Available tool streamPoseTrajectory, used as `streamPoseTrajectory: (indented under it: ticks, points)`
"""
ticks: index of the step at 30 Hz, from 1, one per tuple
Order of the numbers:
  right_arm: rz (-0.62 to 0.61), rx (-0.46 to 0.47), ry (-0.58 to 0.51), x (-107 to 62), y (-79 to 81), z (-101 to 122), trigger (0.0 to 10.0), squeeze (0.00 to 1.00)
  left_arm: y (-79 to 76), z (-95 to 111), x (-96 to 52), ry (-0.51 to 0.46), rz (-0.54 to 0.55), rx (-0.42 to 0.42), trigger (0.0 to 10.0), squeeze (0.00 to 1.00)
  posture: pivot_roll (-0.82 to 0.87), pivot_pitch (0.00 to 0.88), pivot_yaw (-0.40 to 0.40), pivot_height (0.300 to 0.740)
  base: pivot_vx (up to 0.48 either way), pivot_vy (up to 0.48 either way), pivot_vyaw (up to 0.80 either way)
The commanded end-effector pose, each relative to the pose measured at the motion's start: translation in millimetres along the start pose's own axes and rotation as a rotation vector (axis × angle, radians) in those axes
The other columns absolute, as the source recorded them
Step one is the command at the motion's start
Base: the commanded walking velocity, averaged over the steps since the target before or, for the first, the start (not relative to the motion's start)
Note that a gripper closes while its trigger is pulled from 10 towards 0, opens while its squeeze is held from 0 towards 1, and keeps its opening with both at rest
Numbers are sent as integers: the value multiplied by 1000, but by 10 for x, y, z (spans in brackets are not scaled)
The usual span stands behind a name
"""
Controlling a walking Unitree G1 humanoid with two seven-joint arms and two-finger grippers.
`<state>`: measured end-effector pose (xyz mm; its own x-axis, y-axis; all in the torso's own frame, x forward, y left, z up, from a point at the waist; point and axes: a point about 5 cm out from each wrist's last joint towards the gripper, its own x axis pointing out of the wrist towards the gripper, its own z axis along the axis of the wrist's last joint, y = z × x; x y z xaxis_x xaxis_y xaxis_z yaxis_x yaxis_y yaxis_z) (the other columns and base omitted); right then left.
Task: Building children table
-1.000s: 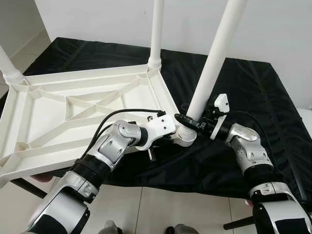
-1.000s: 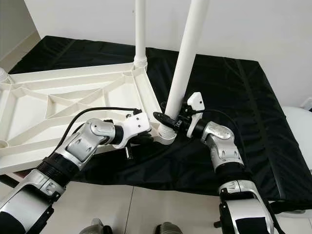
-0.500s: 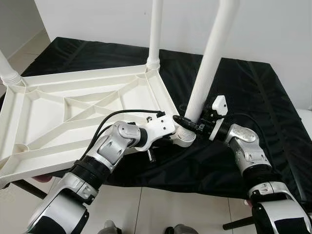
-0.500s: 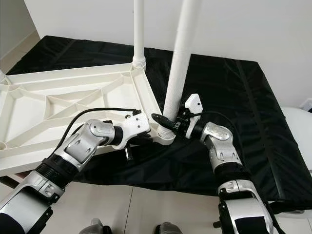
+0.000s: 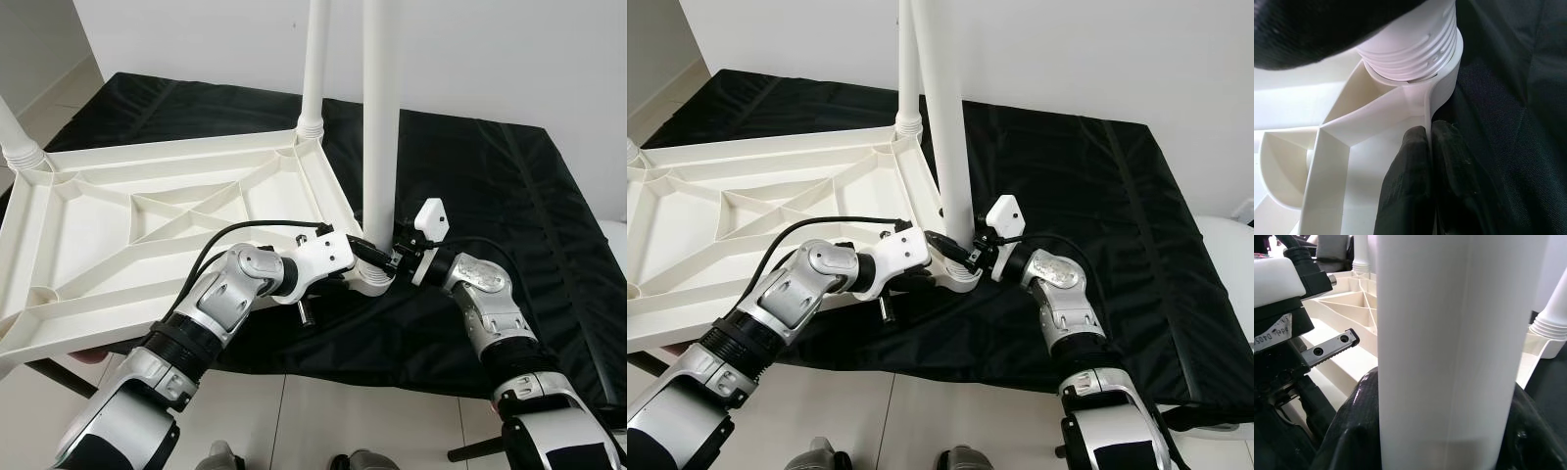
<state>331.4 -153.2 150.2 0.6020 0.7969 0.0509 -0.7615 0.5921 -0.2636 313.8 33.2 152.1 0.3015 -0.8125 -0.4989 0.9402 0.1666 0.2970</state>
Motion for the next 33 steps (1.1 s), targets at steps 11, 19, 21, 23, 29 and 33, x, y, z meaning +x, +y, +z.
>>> streamPoseTrajectory:
  ticks: [11, 19, 21, 23, 29, 33]
  points:
    - [-247, 192, 106, -472, 67, -475, 10000, 0, -28, 219, -25, -76, -44, 69, 10000, 0, -49, 56, -13, 740, 0, 0, 0]
    - [-296, 194, 36, -542, 106, -449, 10000, 0, -20, 230, -20, -77, -49, 74, 10000, 0, -53, 58, -7, 740, 0, 0, 0]
    - [-293, 191, 38, -541, 119, -453, 10000, 0, -18, 232, -23, -77, -49, 73, 10000, 0, -52, 57, -7, 740, 0, 0, 0]
    - [-291, 192, 38, -543, 134, -457, 10000, 0, -17, 233, -24, -77, -49, 74, 10000, 0, -50, 56, -8, 740, 0, 0, 0]
    - [-289, 203, 40, -547, 184, -471, 10000, 0, -9, 232, -34, -75, -46, 74, 10000, 0, -50, 54, -7, 740, 0, 0, 0]
    - [-287, 202, 48, -546, 206, -481, 10000, 0, -7, 233, -32, -76, -45, 74, 10000, 0, -52, 52, -8, 740, 0, 0, 0]
